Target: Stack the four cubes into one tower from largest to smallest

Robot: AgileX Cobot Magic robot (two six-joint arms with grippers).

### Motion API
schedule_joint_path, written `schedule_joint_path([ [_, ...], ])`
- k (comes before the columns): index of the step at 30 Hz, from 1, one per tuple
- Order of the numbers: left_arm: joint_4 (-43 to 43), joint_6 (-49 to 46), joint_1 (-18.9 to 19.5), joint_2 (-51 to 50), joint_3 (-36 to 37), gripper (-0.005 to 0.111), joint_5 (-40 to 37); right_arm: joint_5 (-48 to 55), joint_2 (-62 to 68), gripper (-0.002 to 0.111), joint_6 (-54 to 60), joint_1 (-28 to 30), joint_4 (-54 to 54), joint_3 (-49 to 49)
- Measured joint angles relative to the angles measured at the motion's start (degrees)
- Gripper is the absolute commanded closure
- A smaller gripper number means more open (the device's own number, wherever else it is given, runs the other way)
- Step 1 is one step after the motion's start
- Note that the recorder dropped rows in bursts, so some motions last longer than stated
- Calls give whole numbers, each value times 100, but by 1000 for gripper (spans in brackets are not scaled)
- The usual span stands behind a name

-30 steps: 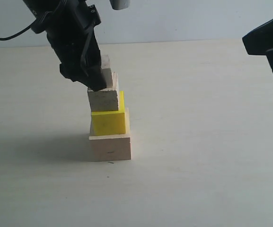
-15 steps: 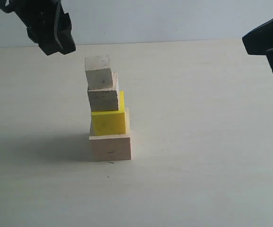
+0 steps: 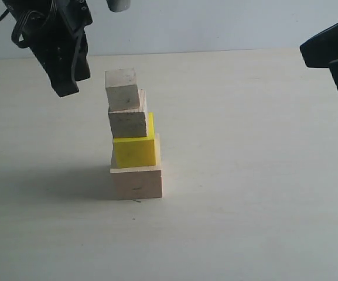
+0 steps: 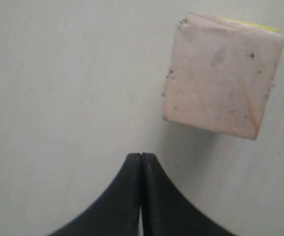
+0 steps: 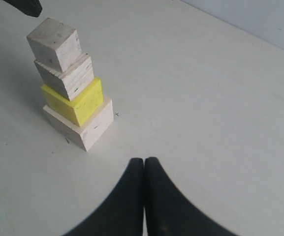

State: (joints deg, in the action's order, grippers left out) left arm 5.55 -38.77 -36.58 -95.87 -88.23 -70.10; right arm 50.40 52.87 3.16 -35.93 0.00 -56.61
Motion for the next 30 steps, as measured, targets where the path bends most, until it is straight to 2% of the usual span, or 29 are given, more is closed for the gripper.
schedule_joint_path([
  [7, -1124, -633, 532, 0, 46, 107, 0, 0, 0, 108, 0, 0, 0, 0],
  [10, -1352, -820, 651, 0, 46, 107, 0, 0, 0, 108, 0, 0, 0, 0],
  [16, -1713, -1045, 688, 0, 46, 107, 0, 0, 0, 108, 0, 0, 0, 0],
  [30, -1905, -1152, 688, 0, 46, 107, 0, 0, 0, 108, 0, 0, 0, 0],
])
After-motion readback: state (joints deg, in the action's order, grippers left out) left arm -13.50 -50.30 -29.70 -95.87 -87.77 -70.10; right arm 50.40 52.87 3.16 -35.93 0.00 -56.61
